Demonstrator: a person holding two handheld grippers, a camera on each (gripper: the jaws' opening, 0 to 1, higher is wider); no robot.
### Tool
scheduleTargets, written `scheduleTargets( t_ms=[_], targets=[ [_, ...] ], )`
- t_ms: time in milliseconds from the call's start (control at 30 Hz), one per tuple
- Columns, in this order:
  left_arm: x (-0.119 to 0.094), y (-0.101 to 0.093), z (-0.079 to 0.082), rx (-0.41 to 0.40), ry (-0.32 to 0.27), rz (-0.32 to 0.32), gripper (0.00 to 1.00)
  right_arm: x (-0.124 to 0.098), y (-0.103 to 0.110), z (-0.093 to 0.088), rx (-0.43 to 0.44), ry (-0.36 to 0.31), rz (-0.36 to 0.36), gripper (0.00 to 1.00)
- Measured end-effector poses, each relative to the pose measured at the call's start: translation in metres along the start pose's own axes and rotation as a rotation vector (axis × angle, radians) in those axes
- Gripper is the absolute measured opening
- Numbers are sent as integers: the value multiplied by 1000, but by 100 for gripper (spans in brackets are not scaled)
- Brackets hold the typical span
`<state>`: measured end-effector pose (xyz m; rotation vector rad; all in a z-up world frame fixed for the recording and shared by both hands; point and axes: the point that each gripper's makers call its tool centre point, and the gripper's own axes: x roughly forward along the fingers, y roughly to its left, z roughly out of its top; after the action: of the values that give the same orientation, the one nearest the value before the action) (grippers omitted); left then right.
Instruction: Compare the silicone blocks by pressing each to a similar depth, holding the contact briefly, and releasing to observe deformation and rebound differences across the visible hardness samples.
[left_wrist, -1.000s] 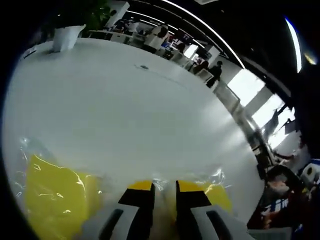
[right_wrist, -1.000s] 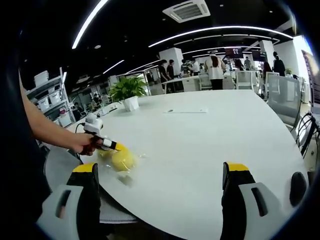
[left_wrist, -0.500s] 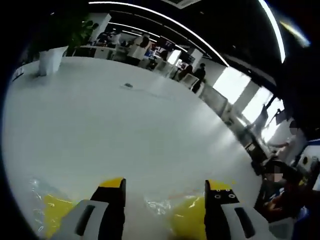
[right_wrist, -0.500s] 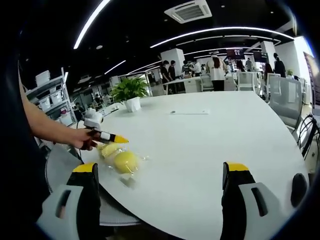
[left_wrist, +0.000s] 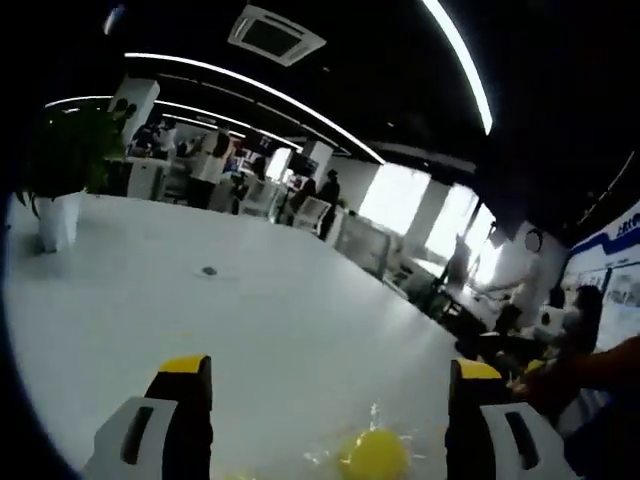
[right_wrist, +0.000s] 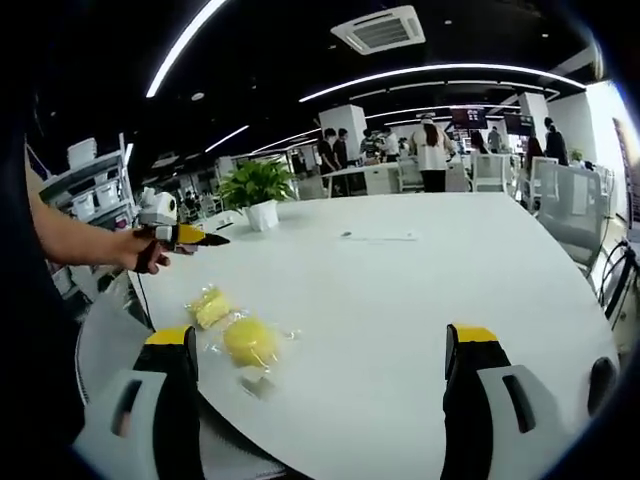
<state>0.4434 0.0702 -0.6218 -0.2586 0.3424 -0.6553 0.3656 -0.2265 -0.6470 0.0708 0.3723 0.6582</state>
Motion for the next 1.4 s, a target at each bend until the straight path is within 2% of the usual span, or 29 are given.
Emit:
scheduleTargets(
  t_ms=[100, 133, 200, 367, 567, 667, 800, 933, 1000, 1067, 1200, 1267, 1400],
  targets=[
    [-19, 4, 14, 5, -3, 2, 100, 1, 0, 18, 11, -40, -9, 97],
    [-26, 8, 20, 46, -12, 1, 100, 2, 1, 21, 0, -47, -9, 97],
    [-36, 14, 28, 78, -23, 15, 100, 5, 2, 22, -18, -33, -11, 97],
    [-64, 30, 42, 85, -57, 46, 100, 6, 3, 24, -24, -33, -21, 97],
    [-91, 44, 41, 149, -52, 91, 100, 6, 9, 19, -18, -16, -22, 97],
    [-103, 49, 40, 153, -63, 112, 100, 5, 9, 16, -12, -8, -31, 97],
    [-118, 56, 27, 155, -45, 130, 100, 7, 16, 17, -24, -23, -34, 97],
    [-134, 64, 11, 178, -28, 154, 100, 12, 24, 13, -51, -8, -24, 97],
    [-142, 69, 2, 209, -21, 169, 100, 14, 29, 7, -76, 4, -16, 97],
    [-150, 74, -5, 197, -32, 178, 100, 15, 33, -2, -84, 28, -5, 97],
    [-160, 84, -26, 210, 0, 187, 100, 14, 35, -11, -84, 39, -9, 97],
    [-164, 84, -38, 223, 23, 186, 100, 13, 35, -14, -85, 36, -13, 97],
    [-172, 83, -55, 210, 27, 179, 100, 10, 35, -20, -97, 48, -19, 97]
  ],
)
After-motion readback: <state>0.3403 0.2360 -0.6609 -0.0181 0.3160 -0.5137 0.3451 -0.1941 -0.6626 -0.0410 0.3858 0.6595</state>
